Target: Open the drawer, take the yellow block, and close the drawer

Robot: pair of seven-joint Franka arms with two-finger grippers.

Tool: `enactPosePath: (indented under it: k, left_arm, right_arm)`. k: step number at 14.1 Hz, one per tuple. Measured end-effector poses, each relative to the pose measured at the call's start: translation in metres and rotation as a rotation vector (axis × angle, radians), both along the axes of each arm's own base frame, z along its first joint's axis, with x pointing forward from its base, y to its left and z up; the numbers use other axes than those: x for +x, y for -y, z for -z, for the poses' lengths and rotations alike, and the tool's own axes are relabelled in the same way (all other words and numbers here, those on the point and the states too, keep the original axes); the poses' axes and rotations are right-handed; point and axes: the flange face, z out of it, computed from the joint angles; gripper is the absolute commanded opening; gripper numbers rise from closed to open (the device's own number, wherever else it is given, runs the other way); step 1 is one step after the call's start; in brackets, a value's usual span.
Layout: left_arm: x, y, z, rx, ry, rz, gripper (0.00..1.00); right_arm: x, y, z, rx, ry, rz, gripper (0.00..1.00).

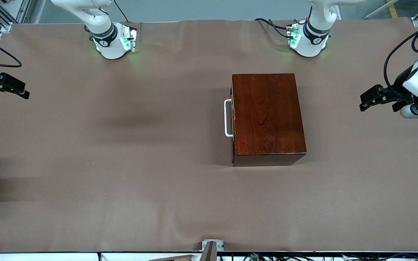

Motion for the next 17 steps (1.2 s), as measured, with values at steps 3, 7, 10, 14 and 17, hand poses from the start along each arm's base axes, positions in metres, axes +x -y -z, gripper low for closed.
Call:
enactPosePath:
  k: [3,7,10,14,17]
  left_arm:
    - [0.0004,0.0000,-0.0004,0.000,0.004,0.000,1.00]
    - [0.0009,-0.0004,-0.0004,-0.001,0.006,-0.001,1.00]
    - [0.0021,-0.0016,0.0001,-0.001,0.011,-0.003,1.00]
    - [0.0040,-0.0019,0.0024,-0.001,0.011,-0.004,1.00]
    - [0.0063,-0.0013,0.0057,-0.002,0.009,-0.003,1.00]
  right_arm:
    - [0.0000,-0.0001,0.0000,0.000,0.000,0.000,1.00]
    - [0.0000,-0.0003,0.0000,0.000,0.000,0.000,1.00]
    - [0.0000,-0.0003,0.0000,0.000,0.000,-0.001,1.00]
    - [0.0001,-0.0015,0.0000,0.000,0.000,-0.003,1.00]
    - [0.0001,-0.0014,0.0000,0.000,0.000,-0.003,1.00]
